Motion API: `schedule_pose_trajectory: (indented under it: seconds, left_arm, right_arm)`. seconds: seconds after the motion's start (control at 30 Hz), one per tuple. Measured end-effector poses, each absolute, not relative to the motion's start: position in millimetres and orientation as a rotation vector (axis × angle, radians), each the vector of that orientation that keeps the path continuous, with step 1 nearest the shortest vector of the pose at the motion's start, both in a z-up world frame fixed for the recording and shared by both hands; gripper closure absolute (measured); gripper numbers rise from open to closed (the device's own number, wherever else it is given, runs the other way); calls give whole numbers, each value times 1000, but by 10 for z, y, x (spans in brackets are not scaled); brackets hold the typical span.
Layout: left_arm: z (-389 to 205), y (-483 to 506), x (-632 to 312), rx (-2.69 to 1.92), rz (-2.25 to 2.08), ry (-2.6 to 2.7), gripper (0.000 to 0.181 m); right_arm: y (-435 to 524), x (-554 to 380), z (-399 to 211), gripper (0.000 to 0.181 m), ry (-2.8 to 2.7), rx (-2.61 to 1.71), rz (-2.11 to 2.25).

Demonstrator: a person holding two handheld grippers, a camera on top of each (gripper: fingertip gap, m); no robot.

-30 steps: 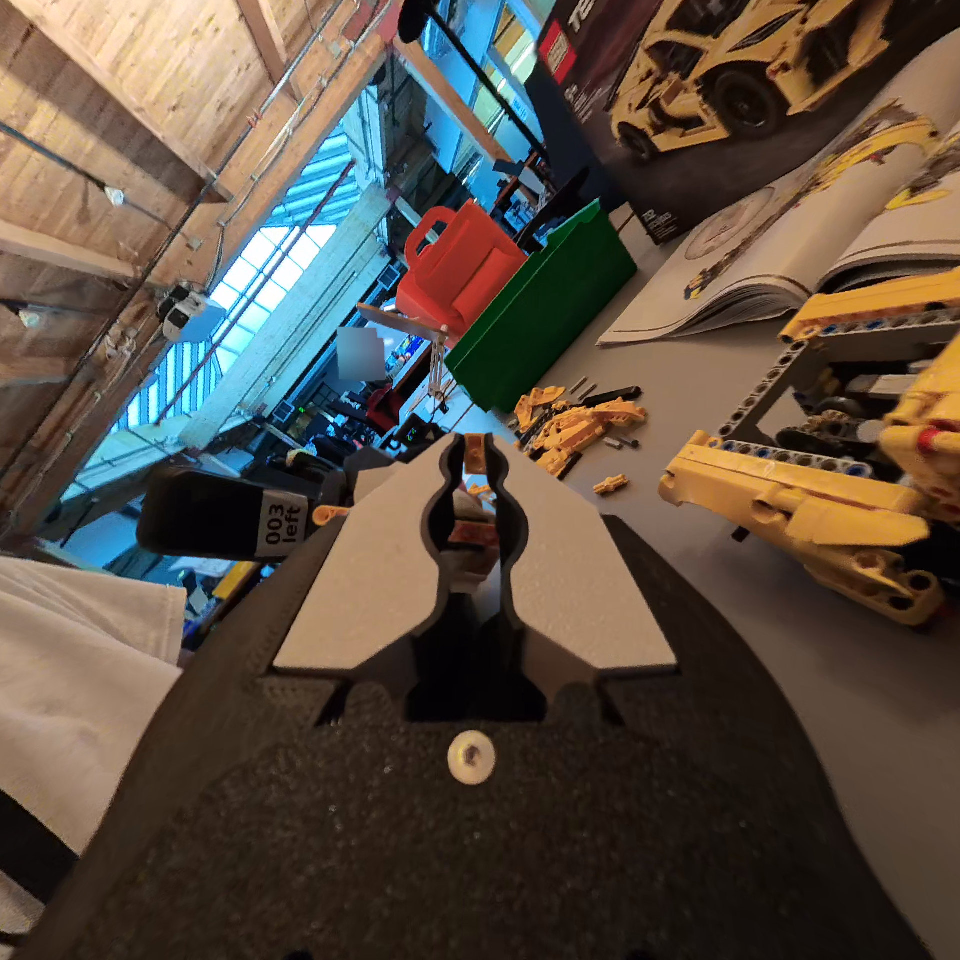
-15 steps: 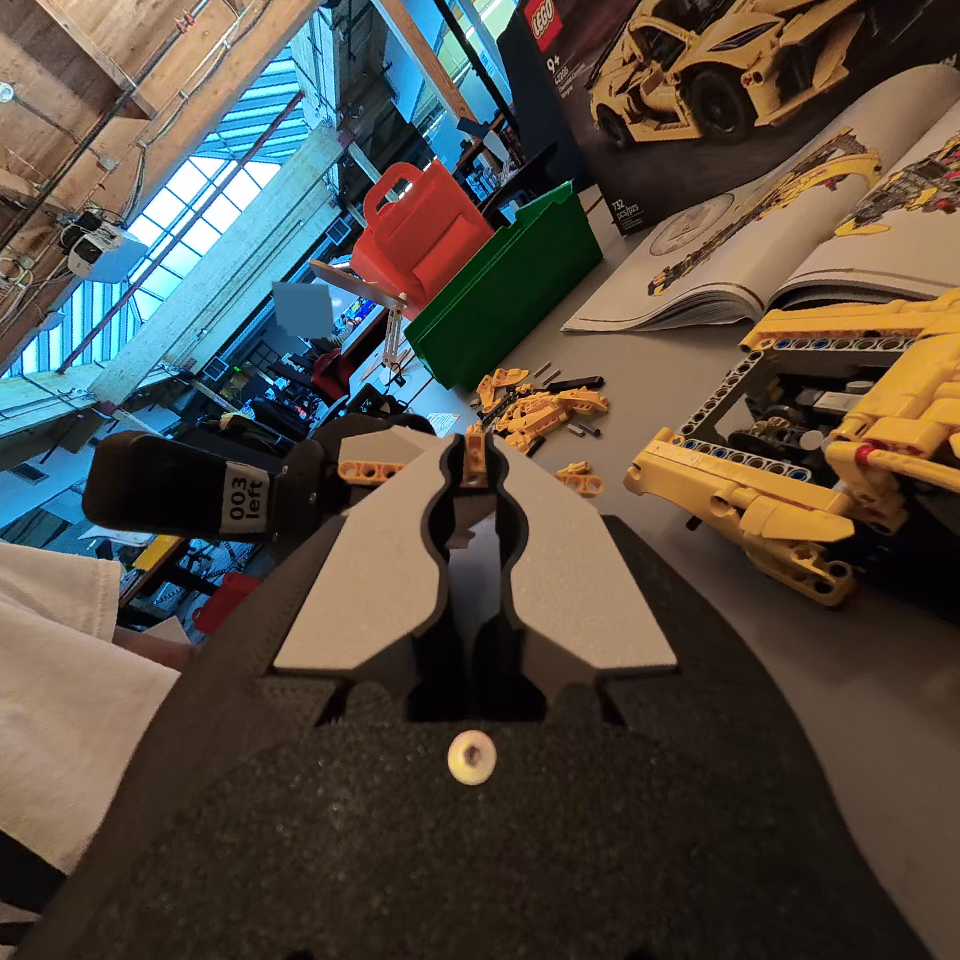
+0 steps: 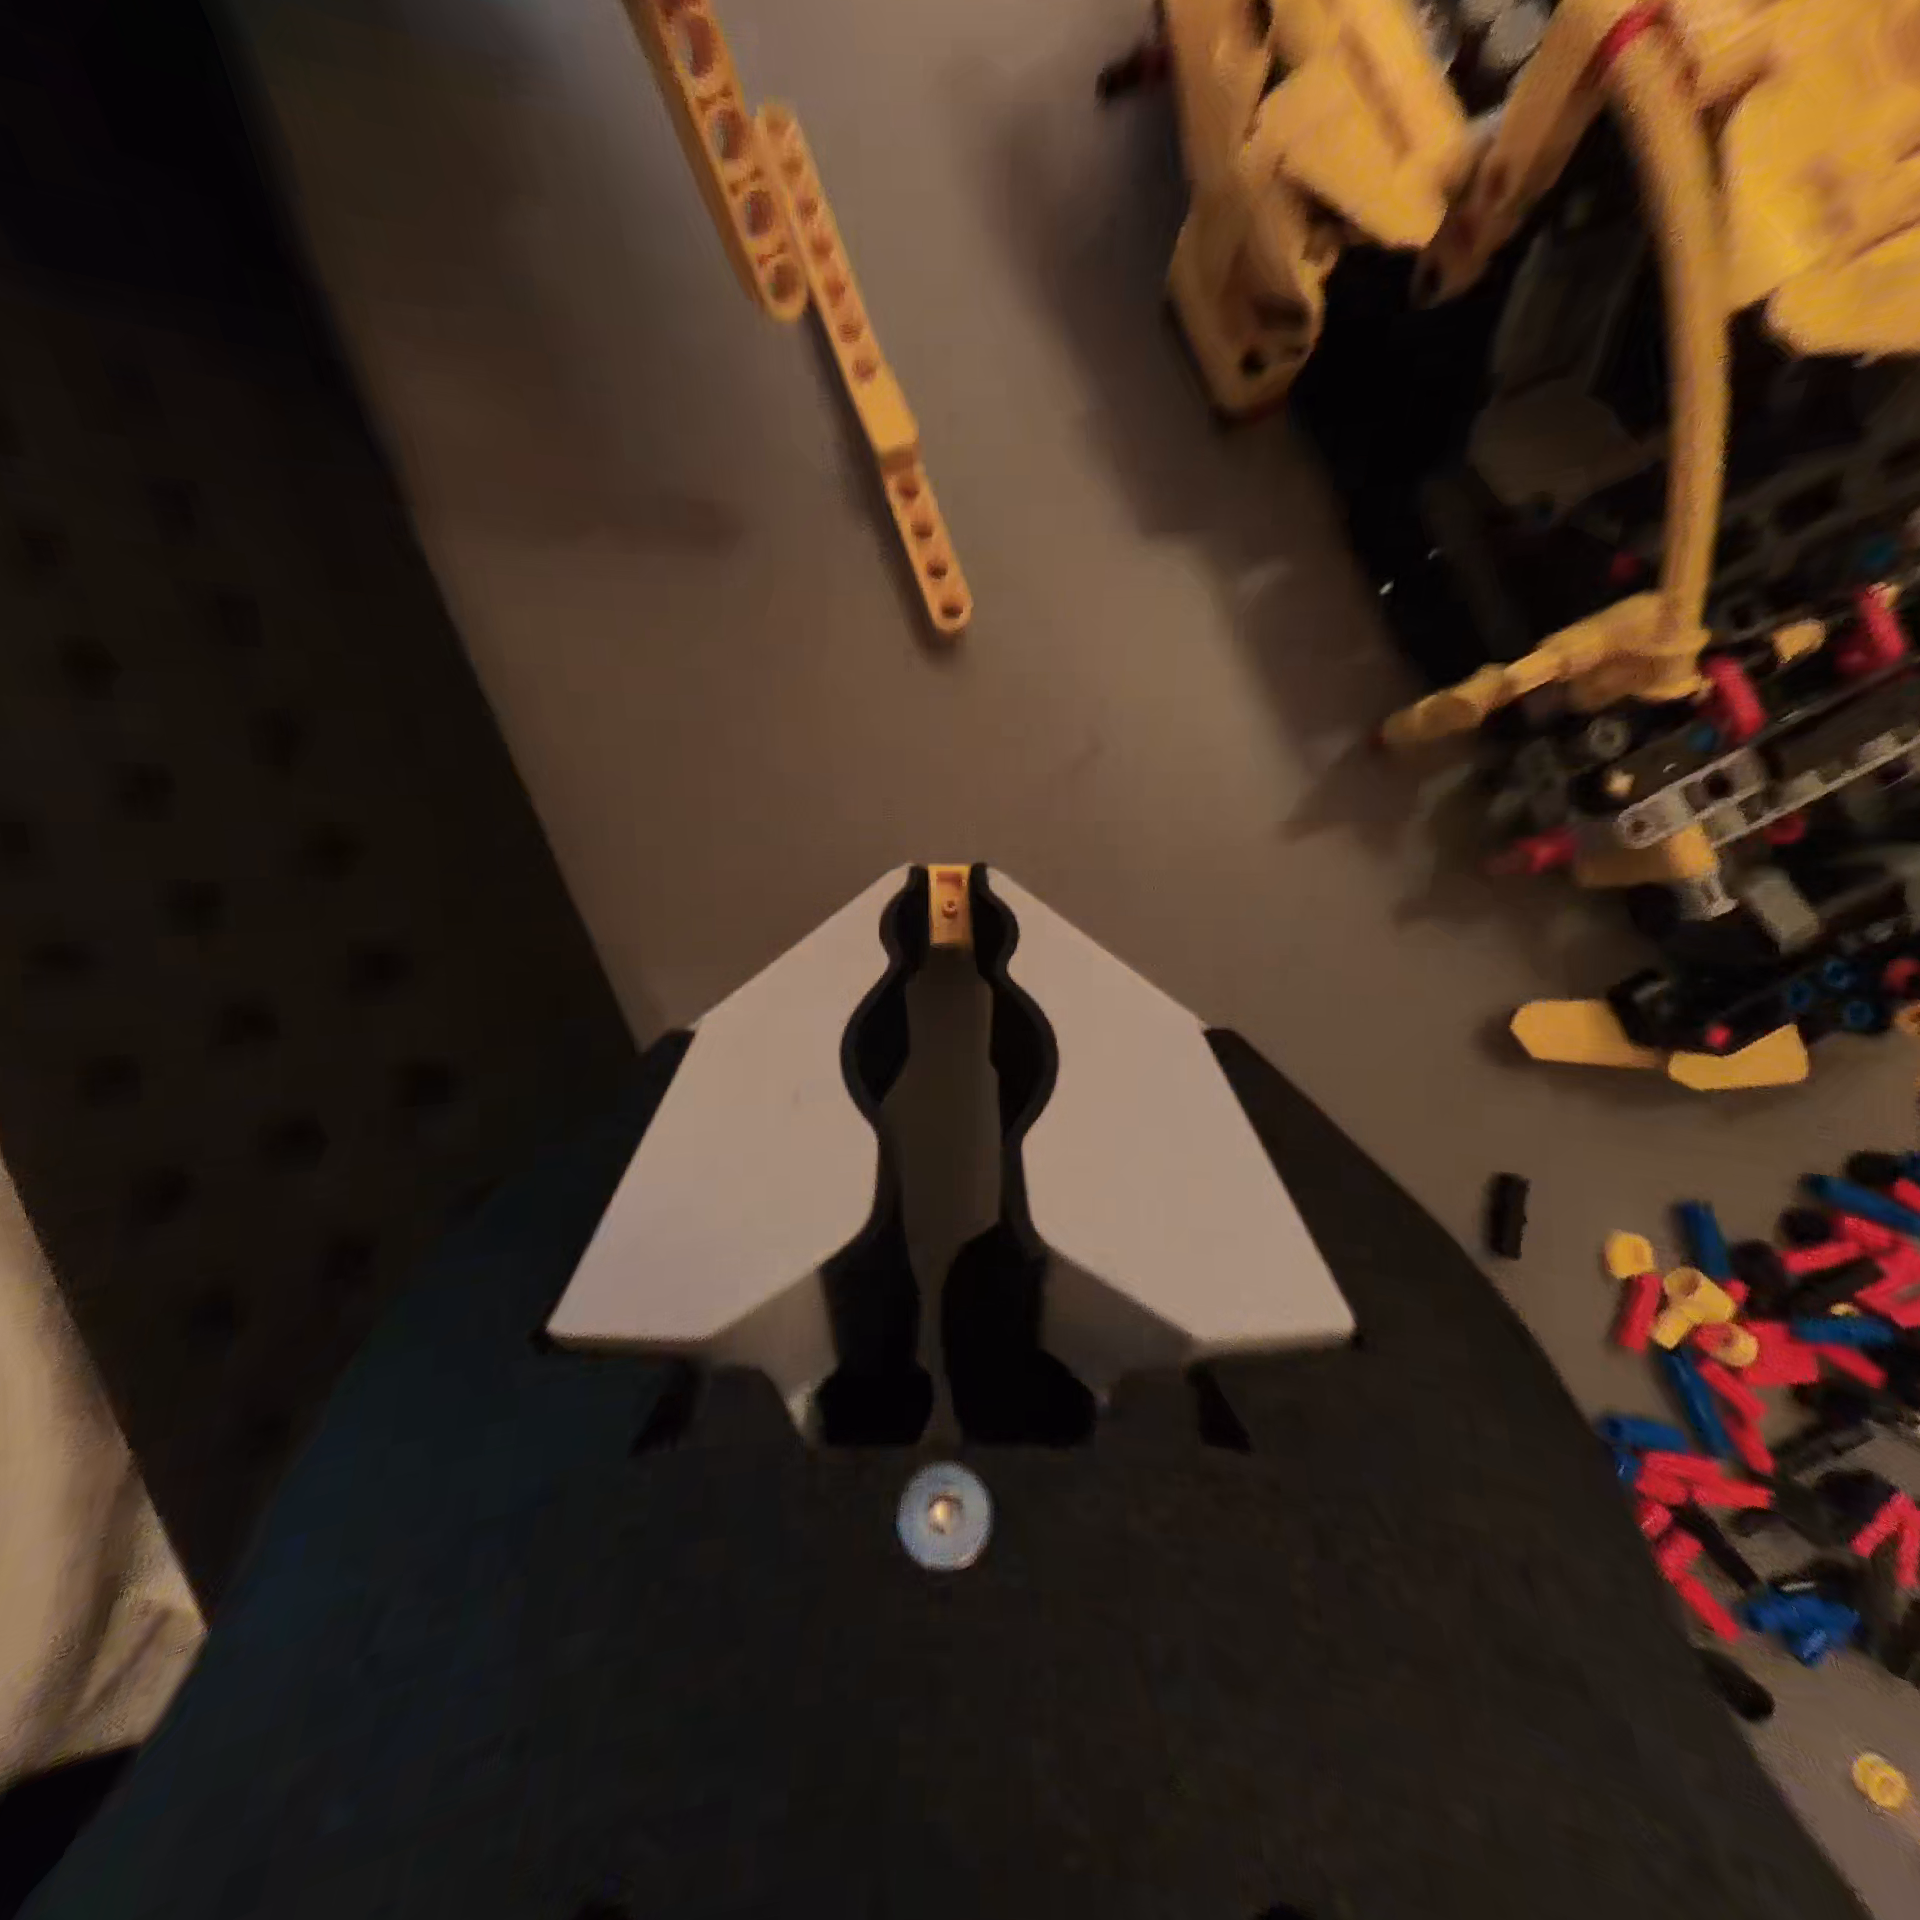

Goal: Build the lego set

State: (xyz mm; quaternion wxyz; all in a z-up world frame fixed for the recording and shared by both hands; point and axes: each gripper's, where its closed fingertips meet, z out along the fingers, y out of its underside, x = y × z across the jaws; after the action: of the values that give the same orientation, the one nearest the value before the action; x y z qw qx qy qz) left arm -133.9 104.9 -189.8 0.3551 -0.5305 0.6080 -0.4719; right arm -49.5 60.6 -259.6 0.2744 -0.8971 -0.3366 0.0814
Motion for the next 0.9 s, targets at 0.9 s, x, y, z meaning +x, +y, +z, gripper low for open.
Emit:
schedule_pose_trajectory:
  seconds: [0.9]
  left_arm:
    - [-2573, 700, -1484, -1456, -1021, 2049, 174]
  right_arm:
    - [743, -868, -2315, 175, -902, -2322, 458]
